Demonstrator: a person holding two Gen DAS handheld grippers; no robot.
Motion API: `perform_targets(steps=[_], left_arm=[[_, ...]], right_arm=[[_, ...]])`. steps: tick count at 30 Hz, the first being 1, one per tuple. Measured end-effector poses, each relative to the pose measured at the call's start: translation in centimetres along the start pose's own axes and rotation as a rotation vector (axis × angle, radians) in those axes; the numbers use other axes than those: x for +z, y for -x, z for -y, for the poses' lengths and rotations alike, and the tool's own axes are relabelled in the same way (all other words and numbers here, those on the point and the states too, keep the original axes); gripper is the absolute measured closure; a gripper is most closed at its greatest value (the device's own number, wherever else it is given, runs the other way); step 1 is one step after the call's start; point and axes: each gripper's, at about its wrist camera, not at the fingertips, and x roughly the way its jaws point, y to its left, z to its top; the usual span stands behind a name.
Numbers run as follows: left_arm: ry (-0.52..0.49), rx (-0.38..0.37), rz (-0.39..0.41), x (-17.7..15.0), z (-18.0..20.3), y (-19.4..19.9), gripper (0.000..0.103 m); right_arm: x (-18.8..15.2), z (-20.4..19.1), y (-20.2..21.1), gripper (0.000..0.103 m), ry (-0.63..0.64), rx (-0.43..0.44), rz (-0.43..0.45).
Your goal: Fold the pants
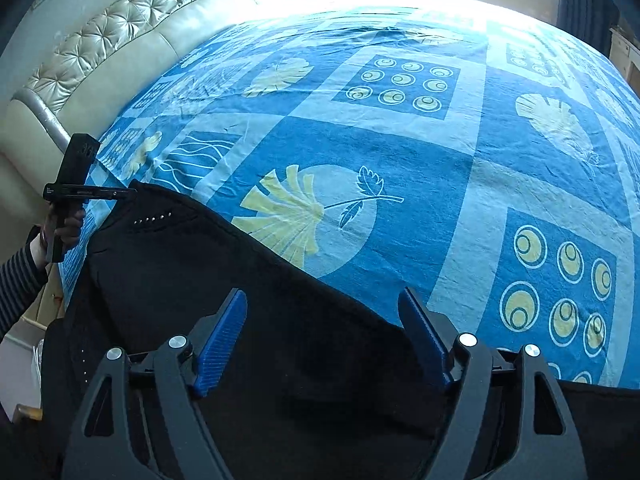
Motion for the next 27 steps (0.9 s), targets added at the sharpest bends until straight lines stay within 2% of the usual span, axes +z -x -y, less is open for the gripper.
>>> perform_targets(steps=[1, 2, 3, 4, 5, 7, 9, 12, 16, 21, 27], left_arm=[[-0.015, 0.011, -0.001, 0.0, 0.2, -0.1, 0.078], [-0.018, 0.011, -0.002, 0.0, 0.2, -0.1, 0.084], [-0.012, -0.003, -0.009, 0.1, 0.2, -0.1, 0.091], [-0.001, -0.020, -0.018, 0.2, 0.2, -0.2, 0.096], [0.000, -0.011, -0.016, 0.2, 0.3, -0.1, 0.097], [-0.028, 0.008, 0.003, 0.4, 1.0, 0.4, 0.097], [-0.038, -0.002, 0.036, 0.6, 1.6, 1.4, 0.098], [-0.017, -0.078, 0.100, 0.9, 2.2, 3.7, 0.098], [-0.039, -0.150, 0.179, -0.4, 4.3, 7.2, 0.098], [-0.069, -0.194, 0.232, -4.5, 6.4, 10.8, 0.098], [-0.040, -0.210, 0.246, -11.3, 6.5, 13.1, 0.098]], right_arm=[[0.1, 0.0, -0.6, 0.024, 0.008, 0.007, -0.030], [0.0, -0.2, -1.0, 0.026, 0.021, 0.009, -0.054], [0.0, -0.5, -1.5, 0.037, 0.041, 0.000, -0.080], [-0.1, -0.7, -2.0, 0.068, 0.057, -0.046, -0.113], [-0.1, -1.0, -2.1, 0.077, 0.073, -0.085, -0.127], [-0.4, -1.6, -1.2, 0.082, 0.096, -0.108, -0.082], [-0.5, -2.1, 0.7, 0.083, 0.094, -0.133, -0.018], [-0.9, -3.6, 3.9, 0.084, 0.131, -0.210, 0.077], [-3.5, -7.1, 7.4, 0.084, 0.215, -0.333, 0.190], [-9.4, -11.3, 9.7, 0.084, 0.280, -0.436, 0.278], [-16.3, -14.6, 9.4, 0.084, 0.330, -0.510, 0.294]])
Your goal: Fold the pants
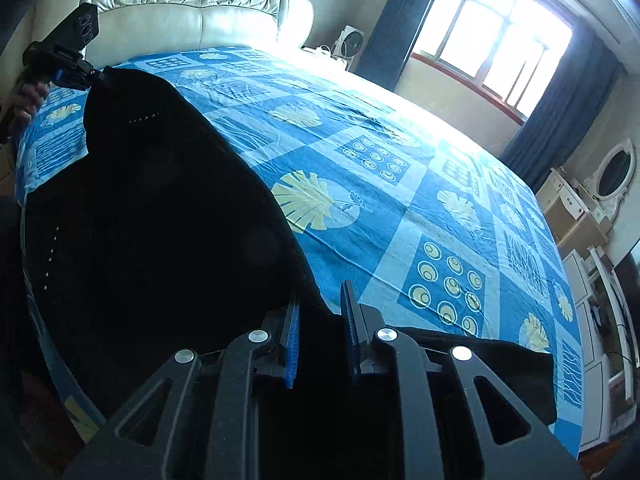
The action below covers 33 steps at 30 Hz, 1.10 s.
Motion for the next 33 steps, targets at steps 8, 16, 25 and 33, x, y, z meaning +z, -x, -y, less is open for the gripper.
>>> perform_targets(steps=[8, 16, 25, 33], left_arm=[[0.077, 0.035, -0.063, -8.8, -0.9, 1.0, 0.095], [0.229, 0.083, -0.129, -13.0, -3.8, -0.2, 0.081], [0.420, 0.045, -0.013, -15.4, -3.6, 3.9, 0.054], [0.414, 0.066, -0.002, -14.7, -0.4, 1.5, 0.048]], right_arm=[[-5.9, -4.2, -0.5, 0.084, 0.032, 0.028, -0.091], [-7.8, -5.9, -0.7, 0.079, 0.006, 0.045, -0.140], [-9.0, -0.9, 2.1, 0.048, -0.484, 0.318, -0.110], [-10.4, -0.2, 0.5, 0.048, -0.864, 0.560, -0.129]])
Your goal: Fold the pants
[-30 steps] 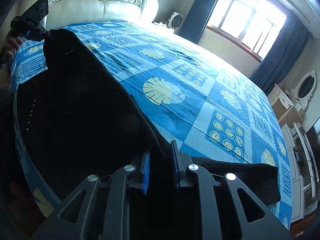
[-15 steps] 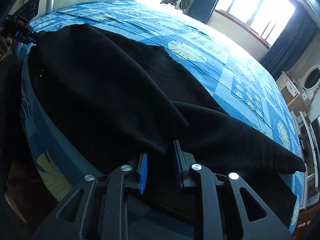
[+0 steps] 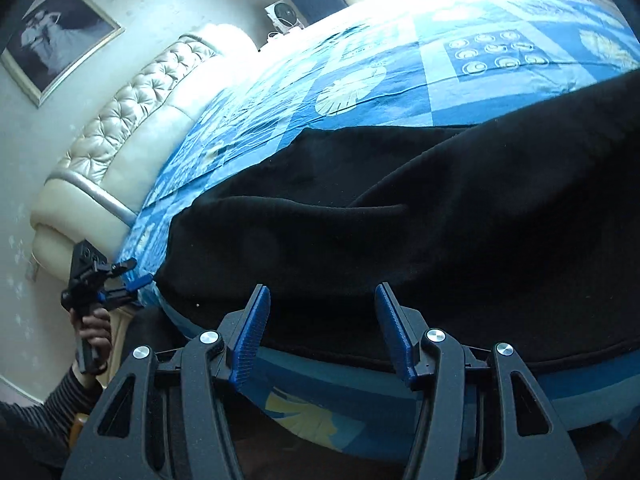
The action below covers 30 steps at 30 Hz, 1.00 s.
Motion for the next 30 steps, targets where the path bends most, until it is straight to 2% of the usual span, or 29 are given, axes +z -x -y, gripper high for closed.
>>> perform_targets(steps=[4, 9, 16, 26, 28, 30], left_arm=[[0.044, -0.001, -0.016, -1.1, -0.2, -0.5, 0.048], [0.052, 0.058, -0.007, -1.6, -0.6, -1.1, 0.048], [0.140, 0.088, 0.012, -0.6, -1.2, -2.0, 0.048], [0.189, 0.124, 0.047, 0.1, -0.8, -1.2, 0.048], [0.228, 0.103, 0.059, 0.3, -0.8, -1.1, 0.048], [0.202, 0.100, 0.063, 0.7, -0.3, -1.2, 0.048]], right_arm=[[-0.5, 0.7, -0.4, 0.047, -0.087, 0.036, -0.010], [-0.8, 0.8, -0.7, 0.044, -0.103, 0.041, -0.014], [-0.6, 0.7, -1.1, 0.044, -0.106, 0.057, -0.014], [-0.5, 0.7, -1.1, 0.042, -0.111, 0.051, -0.005], [-0.5, 0.9, -1.2, 0.042, -0.130, 0.059, -0.008], [-0.6, 1.1, -1.3, 0.042, -0.150, 0.072, -0.004]])
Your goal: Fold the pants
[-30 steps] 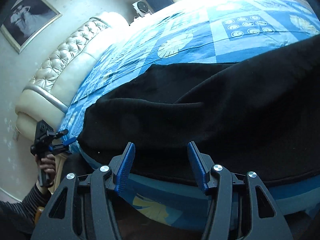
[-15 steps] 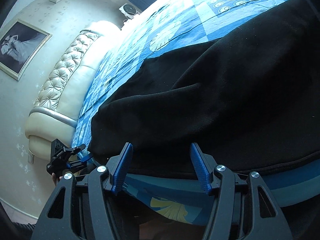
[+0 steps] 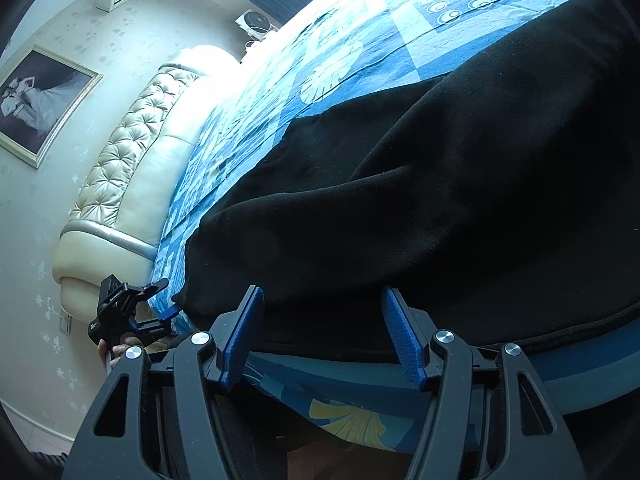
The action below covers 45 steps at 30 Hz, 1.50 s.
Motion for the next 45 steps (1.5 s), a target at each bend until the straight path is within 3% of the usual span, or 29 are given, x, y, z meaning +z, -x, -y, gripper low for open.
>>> perform_targets(steps=[3, 5, 9, 11, 14, 18, 21, 22, 23, 26, 31, 35, 39, 41, 42, 45], left_arm=[[-0.033, 0.047, -0.018, 0.1, 0.4, -1.2, 0.052], [-0.036, 0.097, -0.058, -0.1, 0.2, -2.5, 0.086], [-0.068, 0.133, -0.058, -0.3, 0.3, -3.1, 0.092], [-0.075, 0.132, -0.051, -0.1, 0.4, -2.6, 0.093], [-0.051, 0.114, -0.060, 0.1, 0.0, -2.3, 0.093], [-0.046, 0.110, -0.066, 0.1, -0.4, -2.7, 0.093], [-0.046, 0.119, -0.067, 0.2, -0.2, -2.8, 0.093], [-0.049, 0.120, -0.067, 0.3, 0.0, -2.6, 0.093], [-0.053, 0.122, -0.066, 0.4, 0.1, -2.5, 0.093], [-0.055, 0.116, -0.058, 0.5, 0.4, -1.7, 0.093], [-0.052, 0.121, -0.063, 0.0, -0.9, -0.8, 0.093], [-0.057, 0.111, -0.078, -0.1, -1.9, -1.3, 0.093], [-0.137, 0.145, -0.066, -0.5, -0.6, -1.1, 0.093], [-0.211, 0.185, -0.046, -1.1, 0.5, -0.5, 0.091], [-0.253, 0.215, -0.032, -1.5, 1.1, -0.2, 0.087], [-0.390, 0.306, 0.024, -3.1, 3.1, 1.0, 0.061]], right_arm=[[0.3, 0.6, -0.1, 0.042, -0.054, 0.022, 0.013], [0.5, 1.4, -0.3, 0.042, -0.120, 0.047, 0.025], [0.7, 2.4, -0.6, 0.042, -0.226, 0.082, 0.055], [0.6, 2.7, -0.4, 0.048, -0.275, 0.069, 0.069], [-0.4, 3.0, 0.0, 0.048, -0.367, 0.084, 0.081], [-0.6, 3.3, -0.2, 0.048, -0.389, 0.070, 0.101], [0.2, 3.3, -0.8, 0.062, -0.380, 0.051, 0.112], [0.4, 3.1, -0.9, 0.079, -0.370, 0.048, 0.105], [0.5, 3.0, -0.9, 0.088, -0.363, 0.051, 0.101], [0.1, 1.7, 0.2, 0.092, -0.325, 0.056, 0.111], [-1.9, 0.7, 1.3, 0.093, -0.291, 0.052, 0.066], [-3.4, 3.4, -0.3, 0.095, -0.339, 0.024, 0.010], [-3.0, 3.5, 0.0, 0.093, -0.336, 0.050, -0.002], [-2.9, 3.4, 0.8, 0.087, -0.324, 0.051, -0.002], [-2.9, 3.4, 1.5, 0.086, -0.319, 0.046, 0.001], [-2.1, 4.8, 4.7, 0.077, -0.323, 0.027, 0.072]])
